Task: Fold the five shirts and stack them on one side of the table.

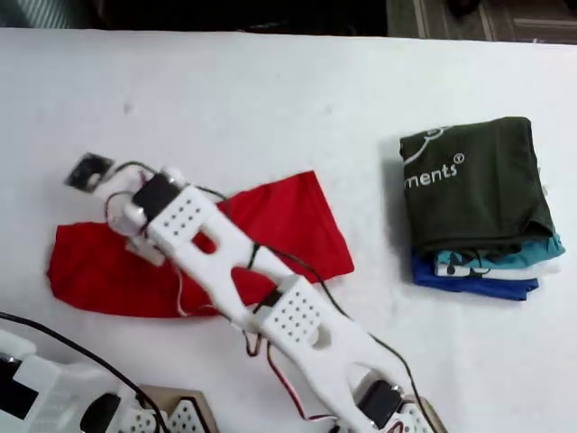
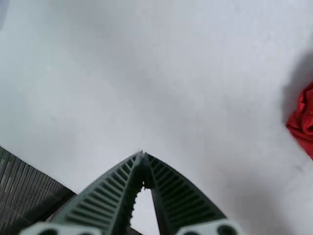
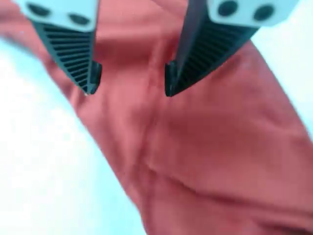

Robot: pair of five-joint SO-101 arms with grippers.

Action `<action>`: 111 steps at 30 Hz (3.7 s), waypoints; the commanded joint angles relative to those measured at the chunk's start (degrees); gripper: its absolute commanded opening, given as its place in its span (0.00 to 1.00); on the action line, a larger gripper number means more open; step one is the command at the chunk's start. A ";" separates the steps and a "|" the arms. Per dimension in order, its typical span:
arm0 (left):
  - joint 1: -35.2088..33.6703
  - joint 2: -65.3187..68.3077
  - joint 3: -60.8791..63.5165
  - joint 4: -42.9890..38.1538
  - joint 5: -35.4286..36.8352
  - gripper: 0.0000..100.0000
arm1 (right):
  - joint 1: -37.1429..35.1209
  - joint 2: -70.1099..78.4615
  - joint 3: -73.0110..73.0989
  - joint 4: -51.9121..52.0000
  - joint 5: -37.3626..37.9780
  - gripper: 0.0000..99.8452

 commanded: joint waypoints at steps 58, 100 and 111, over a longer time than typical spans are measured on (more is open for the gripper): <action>40.22 -2.24 16.53 -8.09 9.85 0.03 | 30.29 6.81 -9.14 4.26 0.44 0.22; 37.14 16.75 -10.37 6.77 9.41 0.02 | 33.19 -13.85 16.00 3.91 0.44 0.22; 28.79 3.30 -11.60 9.76 9.32 0.02 | 32.57 -32.40 33.93 4.35 0.00 0.18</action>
